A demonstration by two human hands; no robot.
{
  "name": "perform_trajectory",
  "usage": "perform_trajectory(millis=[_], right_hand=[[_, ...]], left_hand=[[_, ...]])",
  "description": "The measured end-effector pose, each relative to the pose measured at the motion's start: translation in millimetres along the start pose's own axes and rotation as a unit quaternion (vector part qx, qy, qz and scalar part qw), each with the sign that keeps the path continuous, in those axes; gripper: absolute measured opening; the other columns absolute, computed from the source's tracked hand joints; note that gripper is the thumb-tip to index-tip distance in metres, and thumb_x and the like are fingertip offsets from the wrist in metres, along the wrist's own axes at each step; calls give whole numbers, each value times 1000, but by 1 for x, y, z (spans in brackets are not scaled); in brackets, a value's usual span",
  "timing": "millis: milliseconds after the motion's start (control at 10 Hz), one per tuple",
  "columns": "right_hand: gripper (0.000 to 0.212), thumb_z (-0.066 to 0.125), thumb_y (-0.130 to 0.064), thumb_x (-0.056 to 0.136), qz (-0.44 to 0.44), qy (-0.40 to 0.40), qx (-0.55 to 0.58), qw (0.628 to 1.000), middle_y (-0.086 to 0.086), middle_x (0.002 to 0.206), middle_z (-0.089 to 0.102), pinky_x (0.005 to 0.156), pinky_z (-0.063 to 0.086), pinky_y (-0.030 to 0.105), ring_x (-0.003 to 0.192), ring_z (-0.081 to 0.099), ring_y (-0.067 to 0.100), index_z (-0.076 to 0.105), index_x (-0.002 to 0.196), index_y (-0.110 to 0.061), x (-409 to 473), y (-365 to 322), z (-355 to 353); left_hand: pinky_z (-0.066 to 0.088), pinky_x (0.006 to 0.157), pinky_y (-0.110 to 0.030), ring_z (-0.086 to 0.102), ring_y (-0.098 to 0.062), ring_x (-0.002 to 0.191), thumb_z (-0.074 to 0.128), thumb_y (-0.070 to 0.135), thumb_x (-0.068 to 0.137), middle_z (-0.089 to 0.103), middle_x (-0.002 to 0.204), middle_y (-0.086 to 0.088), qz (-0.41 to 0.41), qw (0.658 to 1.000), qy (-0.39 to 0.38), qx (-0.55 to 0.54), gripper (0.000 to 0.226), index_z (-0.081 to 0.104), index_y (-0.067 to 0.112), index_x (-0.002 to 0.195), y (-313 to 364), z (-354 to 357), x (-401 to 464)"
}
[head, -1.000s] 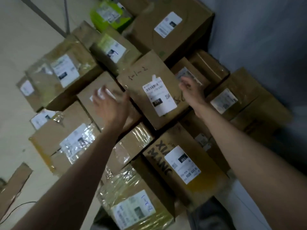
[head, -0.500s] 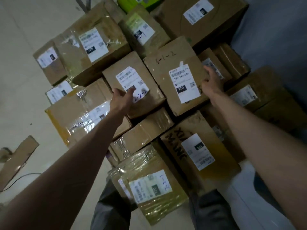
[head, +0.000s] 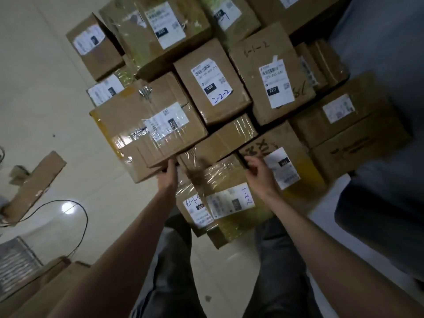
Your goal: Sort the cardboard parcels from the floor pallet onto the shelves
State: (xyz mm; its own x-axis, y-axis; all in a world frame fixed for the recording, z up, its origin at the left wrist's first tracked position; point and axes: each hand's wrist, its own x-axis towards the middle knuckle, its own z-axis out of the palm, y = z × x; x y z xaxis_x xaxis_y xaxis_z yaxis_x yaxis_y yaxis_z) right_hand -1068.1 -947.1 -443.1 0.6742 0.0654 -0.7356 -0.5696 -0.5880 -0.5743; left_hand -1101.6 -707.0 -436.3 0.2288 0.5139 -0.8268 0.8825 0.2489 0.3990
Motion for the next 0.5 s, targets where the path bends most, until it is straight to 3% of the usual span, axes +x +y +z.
perform_trajectory(millis=[100,200,300,400,500], right_hand=[[55,56,-16,101,11,-33,-28,999,9,148,49,103,49,44,126,54,26,40,153,-23,-6,0,21],[61,55,-20,101,17,-48,-67,996,8,152,44,87,45,34,110,47,16,31,157,-27,-2,-4,27],[63,52,-23,102,35,-48,-84,995,8,158,38,78,42,28,98,46,14,25,160,-28,-4,-14,27],[65,53,-26,103,57,-3,-93,994,5,164,28,100,46,41,128,48,23,22,160,-29,-18,-28,30],[63,54,-26,102,71,60,-75,993,7,161,34,112,40,51,142,40,32,27,159,-27,-45,-42,34]], left_hand=[[42,106,-44,56,-33,121,43,55,99,64,124,-15,-58,991,-120,-3,60,59,6,130,-8,14,4],[41,83,-34,65,-20,85,38,60,100,71,88,-6,-49,980,-189,35,63,67,4,105,-9,23,6],[37,96,-37,64,-23,104,38,61,100,72,104,-8,-20,972,-223,65,67,64,3,121,-12,14,9],[44,83,-23,63,-8,92,45,55,100,61,104,-1,-4,967,-239,84,49,63,14,120,-9,-1,11],[45,72,-25,59,-9,79,48,51,102,56,87,11,5,956,-262,132,29,60,27,90,8,-28,5]])
